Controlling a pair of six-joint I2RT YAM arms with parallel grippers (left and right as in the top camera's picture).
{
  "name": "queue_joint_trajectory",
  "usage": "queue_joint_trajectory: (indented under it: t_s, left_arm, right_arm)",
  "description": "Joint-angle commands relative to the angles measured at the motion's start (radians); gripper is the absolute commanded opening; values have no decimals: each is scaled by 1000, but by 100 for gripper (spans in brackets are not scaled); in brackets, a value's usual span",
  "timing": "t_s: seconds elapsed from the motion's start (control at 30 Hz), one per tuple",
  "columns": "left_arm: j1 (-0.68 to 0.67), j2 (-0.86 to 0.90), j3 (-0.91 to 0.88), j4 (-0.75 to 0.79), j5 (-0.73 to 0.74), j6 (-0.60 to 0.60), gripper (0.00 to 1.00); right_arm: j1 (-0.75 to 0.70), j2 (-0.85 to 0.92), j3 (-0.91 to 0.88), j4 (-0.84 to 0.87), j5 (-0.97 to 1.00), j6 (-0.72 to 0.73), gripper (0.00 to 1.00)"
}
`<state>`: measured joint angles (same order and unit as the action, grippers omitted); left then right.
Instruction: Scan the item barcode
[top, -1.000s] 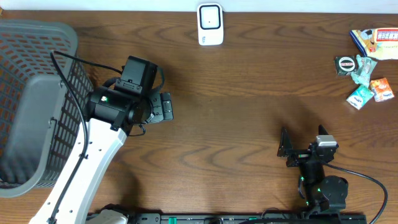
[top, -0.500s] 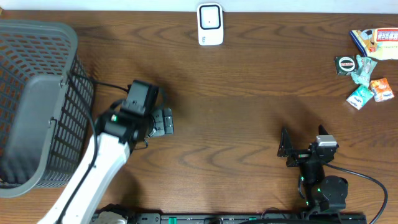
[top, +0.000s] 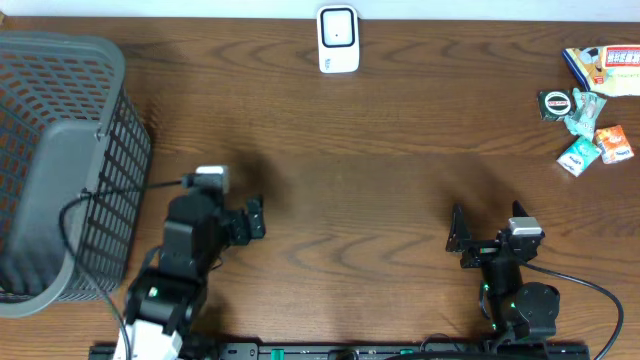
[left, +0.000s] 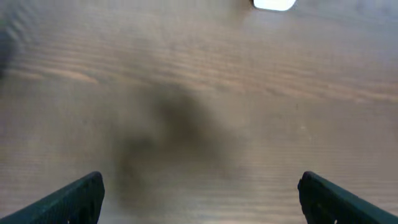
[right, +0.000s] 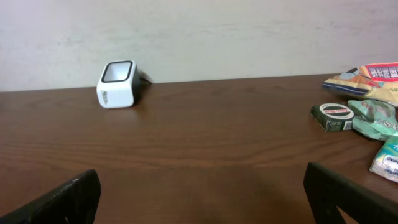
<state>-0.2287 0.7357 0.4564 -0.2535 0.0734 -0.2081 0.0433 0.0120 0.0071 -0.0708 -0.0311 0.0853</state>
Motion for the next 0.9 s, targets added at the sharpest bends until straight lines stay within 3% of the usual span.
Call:
queue_joint_trajectory:
  t_s: [0.0, 0.37, 0.67, 0.87]
  left_arm:
    - [44, -69, -68, 56, 97, 107, 97]
    - [110, -120, -174, 162, 103, 132, 98]
    - [123, -248, -255, 164, 99, 133, 98]
    - [140, -343, -372, 255, 99, 121, 97]
  right_arm:
    - [0, -6, -2, -4, 2, -16, 99]
    - [0, -6, -2, -4, 2, -16, 99]
    - [0, -6, -2, -4, 2, -16, 99]
    - [0, -6, -2, -4, 2, -16, 99]
